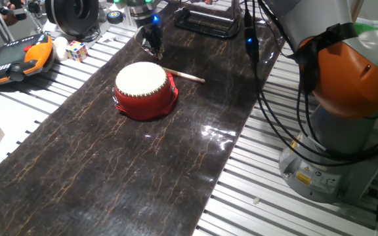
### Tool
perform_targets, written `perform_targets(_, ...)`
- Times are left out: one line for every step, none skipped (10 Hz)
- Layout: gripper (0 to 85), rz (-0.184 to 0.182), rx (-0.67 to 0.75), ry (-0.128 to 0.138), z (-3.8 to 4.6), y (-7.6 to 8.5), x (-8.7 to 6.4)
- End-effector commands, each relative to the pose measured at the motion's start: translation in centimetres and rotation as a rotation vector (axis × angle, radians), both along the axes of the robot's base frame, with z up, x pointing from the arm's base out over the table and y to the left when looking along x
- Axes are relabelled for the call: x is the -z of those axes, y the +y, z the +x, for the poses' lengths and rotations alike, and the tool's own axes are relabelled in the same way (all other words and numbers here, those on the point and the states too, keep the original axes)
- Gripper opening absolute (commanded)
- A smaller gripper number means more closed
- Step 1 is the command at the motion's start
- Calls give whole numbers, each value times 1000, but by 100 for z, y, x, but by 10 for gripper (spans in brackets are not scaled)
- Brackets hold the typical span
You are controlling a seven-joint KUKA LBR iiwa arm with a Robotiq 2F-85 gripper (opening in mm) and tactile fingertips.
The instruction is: Play the drum
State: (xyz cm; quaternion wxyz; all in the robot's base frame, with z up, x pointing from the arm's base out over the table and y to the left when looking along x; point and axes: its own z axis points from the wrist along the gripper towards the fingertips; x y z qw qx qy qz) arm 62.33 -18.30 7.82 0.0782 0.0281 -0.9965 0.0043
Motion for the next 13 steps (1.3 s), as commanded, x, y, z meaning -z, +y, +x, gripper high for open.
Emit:
perform_targets(143, -3, 3, 0, 4, 0, 18)
perform_targets(203, -8, 3, 6, 7, -2, 39)
perform_targets(263, -8, 3, 15, 9, -5, 62)
perform_targets(290, -8, 3, 21, 9, -10, 80)
perform_targets(310, -4, 8, 24, 5, -23, 107)
perform_targets(320, 2, 9, 24, 1, -40, 140)
perform_targets(323, 4, 8, 23, -2, -52, 181)
perform_targets(327, 10, 8, 23, -7, -66, 224)
perform_targets(330, 21, 6, 23, -10, -78, 266)
perform_targets(330, 21, 6, 29, -9, -80, 287)
perform_targets(330, 21, 6, 35, -15, -87, 308)
perform_targets(330, 26, 5, 37, -21, -91, 331)
perform_targets(330, 26, 2, 38, -21, -93, 350)
